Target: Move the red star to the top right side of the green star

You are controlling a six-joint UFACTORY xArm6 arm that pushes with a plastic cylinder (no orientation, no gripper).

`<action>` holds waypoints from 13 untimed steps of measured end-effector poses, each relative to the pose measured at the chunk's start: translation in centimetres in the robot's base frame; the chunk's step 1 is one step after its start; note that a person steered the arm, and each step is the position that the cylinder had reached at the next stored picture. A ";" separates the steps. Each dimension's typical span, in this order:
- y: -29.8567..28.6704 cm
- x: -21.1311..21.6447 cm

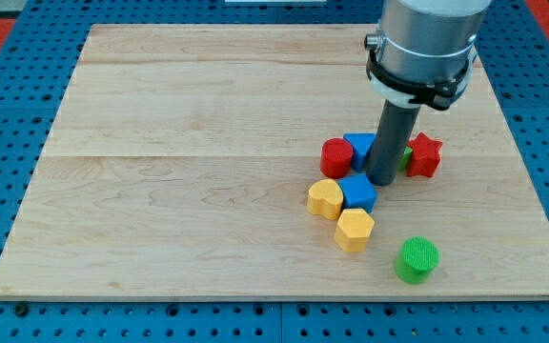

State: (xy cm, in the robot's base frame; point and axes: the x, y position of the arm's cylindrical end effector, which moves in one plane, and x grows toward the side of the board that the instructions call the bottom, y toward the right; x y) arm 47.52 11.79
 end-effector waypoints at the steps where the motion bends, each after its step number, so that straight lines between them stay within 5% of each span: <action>1: 0.1 2.4; 8: 12.1 -3.4; 11: 13.4 -12.1; 13: 8.6 -6.9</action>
State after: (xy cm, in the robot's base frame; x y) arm 40.62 20.42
